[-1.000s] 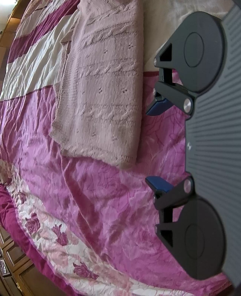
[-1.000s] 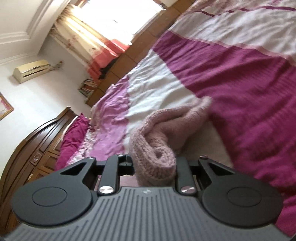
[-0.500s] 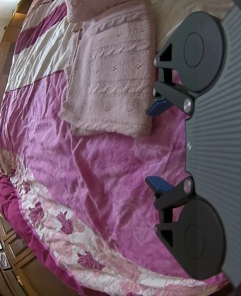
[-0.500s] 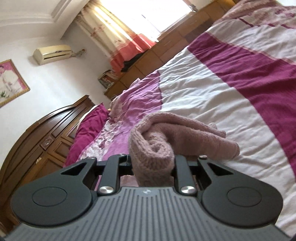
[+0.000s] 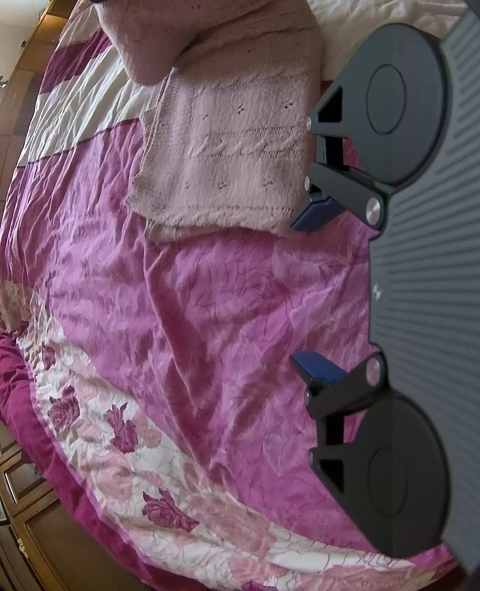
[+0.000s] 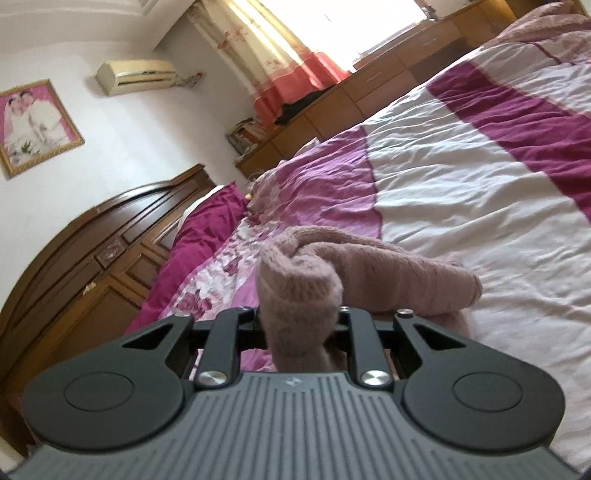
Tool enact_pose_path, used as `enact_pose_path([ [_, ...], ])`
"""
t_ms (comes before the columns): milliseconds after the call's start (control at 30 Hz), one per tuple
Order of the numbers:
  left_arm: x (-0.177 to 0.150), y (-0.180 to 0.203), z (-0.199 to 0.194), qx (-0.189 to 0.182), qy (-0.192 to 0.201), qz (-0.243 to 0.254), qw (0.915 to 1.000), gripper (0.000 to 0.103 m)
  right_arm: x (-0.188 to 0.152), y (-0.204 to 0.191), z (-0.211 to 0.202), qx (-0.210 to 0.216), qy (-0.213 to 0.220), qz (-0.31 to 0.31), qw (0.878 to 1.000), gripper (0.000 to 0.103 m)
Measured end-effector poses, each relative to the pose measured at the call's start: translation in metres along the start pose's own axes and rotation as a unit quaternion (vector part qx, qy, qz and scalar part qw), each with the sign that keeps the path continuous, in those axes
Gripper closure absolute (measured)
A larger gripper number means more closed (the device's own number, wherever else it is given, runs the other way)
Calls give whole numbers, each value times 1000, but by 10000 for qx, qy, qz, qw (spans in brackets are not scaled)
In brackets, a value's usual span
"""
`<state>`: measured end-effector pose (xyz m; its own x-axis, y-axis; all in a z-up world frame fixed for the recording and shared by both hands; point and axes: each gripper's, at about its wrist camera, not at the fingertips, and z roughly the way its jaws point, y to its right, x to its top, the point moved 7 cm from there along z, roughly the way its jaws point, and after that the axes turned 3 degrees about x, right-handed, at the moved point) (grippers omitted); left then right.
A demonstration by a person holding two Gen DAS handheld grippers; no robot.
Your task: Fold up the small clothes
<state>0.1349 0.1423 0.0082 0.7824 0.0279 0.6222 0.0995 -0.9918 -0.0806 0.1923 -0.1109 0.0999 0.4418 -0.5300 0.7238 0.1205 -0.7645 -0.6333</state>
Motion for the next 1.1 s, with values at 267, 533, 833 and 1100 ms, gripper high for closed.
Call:
enact_pose_path([
  [267, 2, -14, 3, 32, 3, -109, 9999, 30, -44, -39, 44, 31, -438, -536, 9976, 82],
  [533, 4, -31, 5, 81, 35, -244, 9997, 30, -112, -52, 93, -244, -1211, -1291, 9839, 81],
  [833, 37, -29, 0, -354, 363, -400, 9979, 30, -146, -62, 90, 40, -1682, -1711, 9708, 46],
  [1100, 66, 11, 3, -1112, 452, -445, 9918, 30, -133, -68, 45, 273, -1697, -1683, 9706, 40],
])
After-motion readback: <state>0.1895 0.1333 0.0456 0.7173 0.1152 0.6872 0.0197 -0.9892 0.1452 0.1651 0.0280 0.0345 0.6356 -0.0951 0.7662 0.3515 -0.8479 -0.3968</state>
